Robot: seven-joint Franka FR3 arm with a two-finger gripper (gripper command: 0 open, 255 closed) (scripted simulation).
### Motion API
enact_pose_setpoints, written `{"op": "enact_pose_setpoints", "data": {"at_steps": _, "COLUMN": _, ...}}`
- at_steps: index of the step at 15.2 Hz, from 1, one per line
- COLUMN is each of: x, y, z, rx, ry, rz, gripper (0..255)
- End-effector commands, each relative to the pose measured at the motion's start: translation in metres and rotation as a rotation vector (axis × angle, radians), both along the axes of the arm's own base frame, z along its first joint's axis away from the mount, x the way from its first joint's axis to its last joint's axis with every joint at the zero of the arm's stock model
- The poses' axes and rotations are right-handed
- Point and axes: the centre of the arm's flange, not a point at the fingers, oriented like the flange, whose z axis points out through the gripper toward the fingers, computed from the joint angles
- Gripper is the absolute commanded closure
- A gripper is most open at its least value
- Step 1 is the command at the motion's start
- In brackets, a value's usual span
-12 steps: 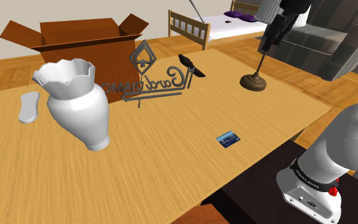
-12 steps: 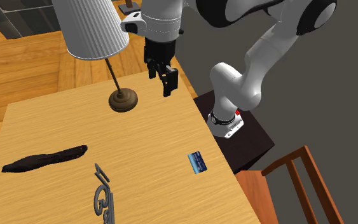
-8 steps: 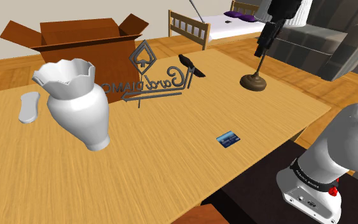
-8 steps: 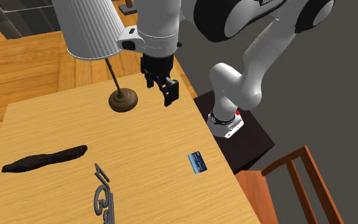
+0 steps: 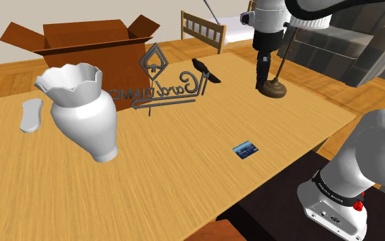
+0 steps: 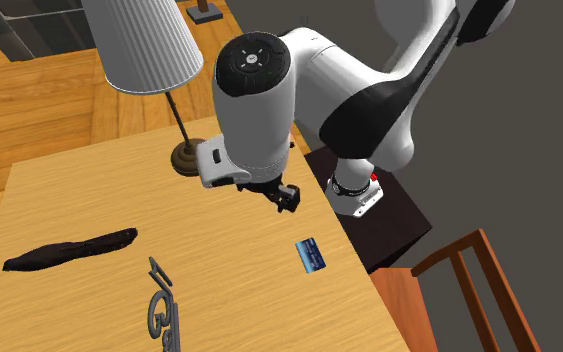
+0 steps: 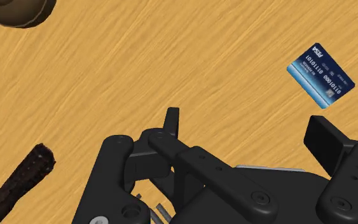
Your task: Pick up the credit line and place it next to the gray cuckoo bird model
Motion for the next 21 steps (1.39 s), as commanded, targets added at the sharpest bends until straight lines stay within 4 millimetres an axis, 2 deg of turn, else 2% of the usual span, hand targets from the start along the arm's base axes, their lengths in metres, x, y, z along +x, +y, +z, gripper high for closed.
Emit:
{"op": "enact_pose_setpoints", "data": {"at_steps": 1, "x": 0.002, "y": 0.026, "z": -0.022, "rx": -0.040, "ry": 0.045, "rz": 0.104, "gripper": 0}}
{"op": "enact_pose_setpoints", "data": {"at_steps": 7, "x": -0.013, "y": 0.091, "z": -0.091, "rx": -0.160, "ry": 0.177, "rz": 0.403, "gripper": 0}}
{"op": "enact_pose_setpoints", "data": {"at_steps": 14, "x": -0.064, "y": 0.145, "z": -0.176, "rx": -0.299, "ry": 0.331, "rz": 0.753, "gripper": 0}}
{"op": "enact_pose_setpoints", "data": {"at_steps": 15, "x": -0.074, "y": 0.150, "z": -0.188, "rx": -0.319, "ry": 0.353, "rz": 0.803, "gripper": 0}}
{"op": "enact_pose_setpoints", "data": {"at_steps": 21, "x": -0.076, "y": 0.136, "z": -0.211, "rx": -0.320, "ry": 0.354, "rz": 0.804, "gripper": 0}}
